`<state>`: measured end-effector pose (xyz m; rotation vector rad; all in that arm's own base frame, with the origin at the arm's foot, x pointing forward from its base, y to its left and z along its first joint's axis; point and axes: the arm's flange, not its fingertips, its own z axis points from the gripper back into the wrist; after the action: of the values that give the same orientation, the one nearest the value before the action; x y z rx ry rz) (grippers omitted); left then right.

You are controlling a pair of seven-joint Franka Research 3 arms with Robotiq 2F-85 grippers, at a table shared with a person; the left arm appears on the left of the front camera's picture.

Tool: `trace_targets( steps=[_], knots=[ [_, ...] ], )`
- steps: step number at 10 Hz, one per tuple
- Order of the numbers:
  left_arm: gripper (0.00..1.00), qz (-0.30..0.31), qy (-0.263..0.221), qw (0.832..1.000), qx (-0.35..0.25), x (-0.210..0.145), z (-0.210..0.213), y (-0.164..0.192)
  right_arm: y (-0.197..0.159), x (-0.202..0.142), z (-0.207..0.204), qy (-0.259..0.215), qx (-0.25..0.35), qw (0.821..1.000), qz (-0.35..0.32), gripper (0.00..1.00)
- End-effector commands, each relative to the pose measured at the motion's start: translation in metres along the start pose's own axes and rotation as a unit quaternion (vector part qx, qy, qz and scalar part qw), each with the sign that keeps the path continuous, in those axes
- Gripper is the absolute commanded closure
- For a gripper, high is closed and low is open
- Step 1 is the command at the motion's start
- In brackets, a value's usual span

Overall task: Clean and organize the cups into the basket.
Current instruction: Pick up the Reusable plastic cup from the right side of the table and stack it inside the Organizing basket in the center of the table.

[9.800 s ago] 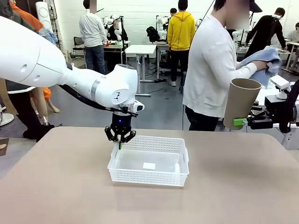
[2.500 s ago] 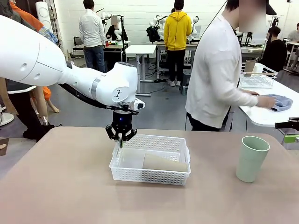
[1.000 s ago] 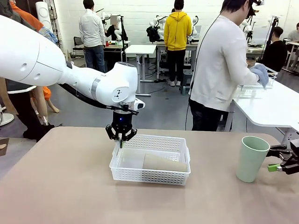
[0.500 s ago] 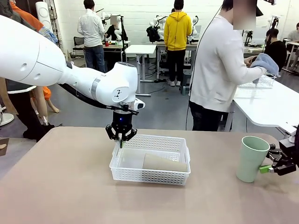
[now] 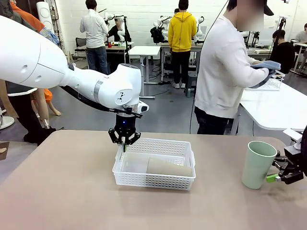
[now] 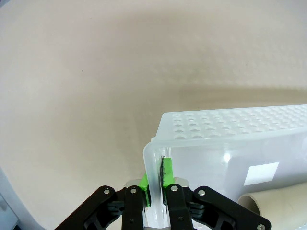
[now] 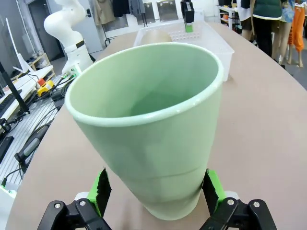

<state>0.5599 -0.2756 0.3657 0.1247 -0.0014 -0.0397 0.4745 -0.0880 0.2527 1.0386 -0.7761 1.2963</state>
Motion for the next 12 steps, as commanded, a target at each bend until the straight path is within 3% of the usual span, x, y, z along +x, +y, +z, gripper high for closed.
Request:
trace_targets(
  steps=[1,8,9,10,11,12],
  knots=[
    [1.00,-0.002,-0.003,1.000,0.006,0.000,0.000,0.001,-0.001,-0.005,-0.015,-0.005,0.019,1.000,0.018,0.00],
    [1.00,-0.002,-0.003,1.000,0.006,0.000,0.000,0.001,-0.011,-0.014,-0.051,-0.040,0.051,0.997,0.030,0.00],
    [1.00,-0.002,-0.003,1.000,0.006,0.000,0.000,0.001,-0.011,-0.015,-0.051,-0.047,0.058,0.997,0.036,0.09],
    [1.00,-0.002,-0.003,1.000,0.006,0.000,0.000,0.001,-0.011,-0.015,-0.050,-0.047,0.058,0.997,0.032,0.59],
    [1.00,-0.002,-0.003,1.000,0.006,0.000,0.000,0.001,-0.012,-0.016,-0.050,-0.048,0.057,0.997,0.032,0.68],
    [1.00,-0.002,-0.003,1.000,0.006,0.000,0.000,0.001,-0.011,-0.016,-0.049,-0.049,0.056,0.997,0.032,1.00]
  ],
)
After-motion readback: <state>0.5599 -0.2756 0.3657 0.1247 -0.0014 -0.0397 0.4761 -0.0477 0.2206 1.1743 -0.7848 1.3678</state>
